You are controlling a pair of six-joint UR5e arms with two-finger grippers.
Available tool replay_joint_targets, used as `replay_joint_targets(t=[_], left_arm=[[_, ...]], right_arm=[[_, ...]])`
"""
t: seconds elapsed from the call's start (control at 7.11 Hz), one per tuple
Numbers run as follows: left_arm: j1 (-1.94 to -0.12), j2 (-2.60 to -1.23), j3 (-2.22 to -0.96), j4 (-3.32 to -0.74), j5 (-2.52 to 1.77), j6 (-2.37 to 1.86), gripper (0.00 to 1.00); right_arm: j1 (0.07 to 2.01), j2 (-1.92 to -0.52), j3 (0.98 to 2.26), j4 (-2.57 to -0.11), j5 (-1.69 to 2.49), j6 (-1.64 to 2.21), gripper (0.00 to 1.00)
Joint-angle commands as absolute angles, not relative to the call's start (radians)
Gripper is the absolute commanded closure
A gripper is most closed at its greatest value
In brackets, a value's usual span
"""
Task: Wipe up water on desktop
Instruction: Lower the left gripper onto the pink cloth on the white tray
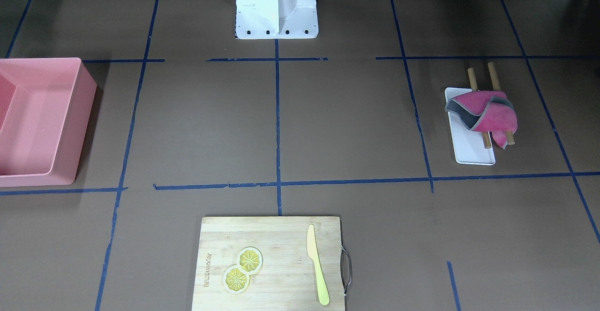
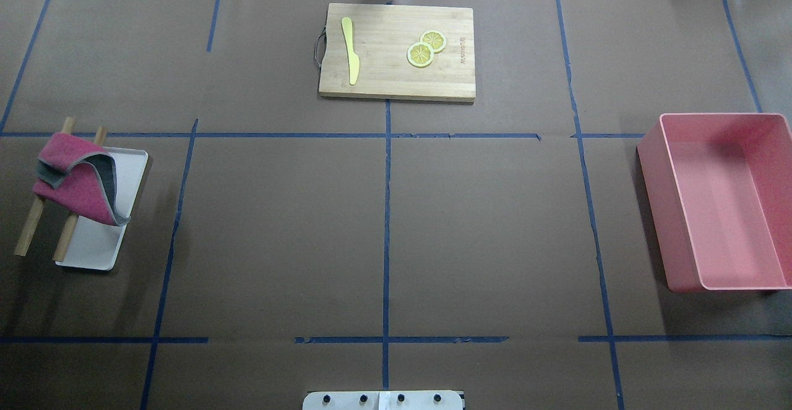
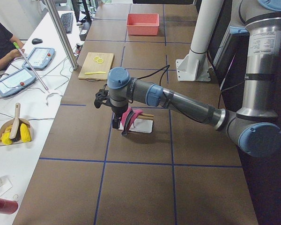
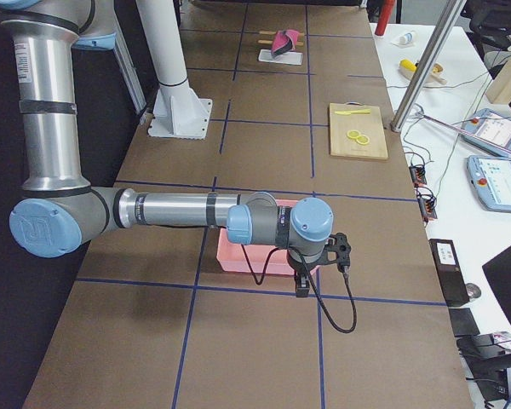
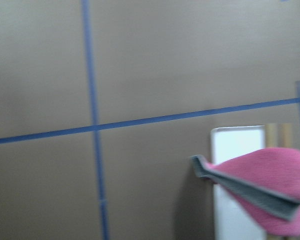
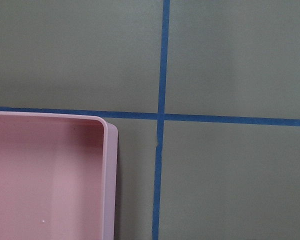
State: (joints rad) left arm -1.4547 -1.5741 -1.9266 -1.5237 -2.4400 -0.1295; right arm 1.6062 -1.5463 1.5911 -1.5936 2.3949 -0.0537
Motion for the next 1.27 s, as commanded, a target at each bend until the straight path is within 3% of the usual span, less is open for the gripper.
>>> replay_joint_targets(t=[0.0,0.42,1.13], left_arm=[[-1.314,-1.598,-1.877,-1.728,-2.451,-0.356,0.0],[-1.243,-1.661,-1.653,-2.012,-2.448,-0.544,0.01],[-1.186,-1.683,-1.646,-2.003,-2.445,-0.597,0.07]], right_arm=[[1.606,-1.546,1.601,-1.594,2.395,-0.054,0.0],[1.592,-1.54,1.644,-1.594,2.391,-0.052,0.0],[1.585,-1.542,1.652,-1.592,2.387,-0.049,0.0]])
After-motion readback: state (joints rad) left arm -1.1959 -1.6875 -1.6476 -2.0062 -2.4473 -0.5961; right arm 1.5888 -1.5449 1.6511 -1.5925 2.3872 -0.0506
